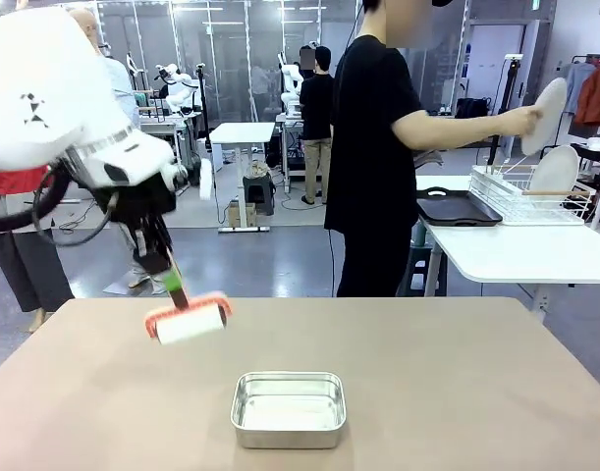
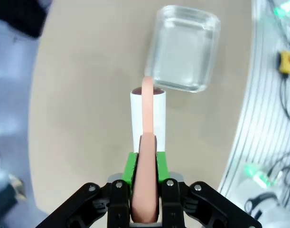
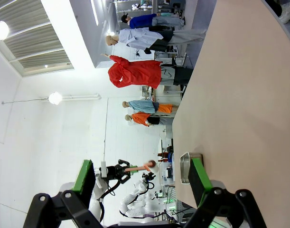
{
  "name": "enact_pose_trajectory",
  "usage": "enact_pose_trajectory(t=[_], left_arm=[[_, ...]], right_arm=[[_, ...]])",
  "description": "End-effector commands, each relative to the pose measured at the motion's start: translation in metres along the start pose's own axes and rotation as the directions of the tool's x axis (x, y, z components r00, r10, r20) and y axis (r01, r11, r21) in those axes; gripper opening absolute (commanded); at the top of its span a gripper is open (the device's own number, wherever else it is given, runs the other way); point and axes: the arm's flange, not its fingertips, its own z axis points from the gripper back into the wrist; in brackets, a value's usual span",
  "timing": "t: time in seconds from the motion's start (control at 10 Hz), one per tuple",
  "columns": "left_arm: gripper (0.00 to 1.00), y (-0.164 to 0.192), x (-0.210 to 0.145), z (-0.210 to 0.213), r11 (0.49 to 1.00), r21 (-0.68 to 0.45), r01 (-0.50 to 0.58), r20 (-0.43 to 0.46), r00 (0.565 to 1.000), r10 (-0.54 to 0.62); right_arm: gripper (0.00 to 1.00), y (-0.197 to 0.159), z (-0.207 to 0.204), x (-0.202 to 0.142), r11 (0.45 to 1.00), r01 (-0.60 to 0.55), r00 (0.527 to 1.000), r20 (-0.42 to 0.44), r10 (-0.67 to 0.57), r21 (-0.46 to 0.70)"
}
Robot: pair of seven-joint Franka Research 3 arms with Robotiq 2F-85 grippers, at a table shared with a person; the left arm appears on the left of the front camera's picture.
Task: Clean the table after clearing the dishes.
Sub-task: Place the Lint Roller back on top of the Airtight Container.
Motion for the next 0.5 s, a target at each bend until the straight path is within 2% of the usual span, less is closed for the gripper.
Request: enact_pose_trajectory(t=[0.0,0.1,0.3,0.4], left_arm=[[0.21,0.005,-0.019,0.026,0.994,0.043,0.105,0.015,0.994,-0.106],[0.21,0.000,0.000,0.000,1.000,0.000,0.000,0.000,1.000,0.000],[0.21,0.000,0.000,0.000,1.000,0.000,0.000,0.000,1.000,0.000],[0.21,-0.004,-0.001,0.001,0.998,-0.007,0.062,-0.005,0.998,-0.062]], right_arm=[[1.00,0.002,0.001,-0.005,1.000,-0.007,1.000,-0.004,0.007,0.001],[1.00,0.002,0.001,-0.005,1.000,-0.007,1.000,-0.004,0.007,0.001],[1.00,0.002,0.001,-0.005,1.000,-0.007,1.000,-0.004,0.007,0.001],[1.00,0.002,0.001,-0.005,1.000,-0.007,1.000,-0.004,0.007,0.001]])
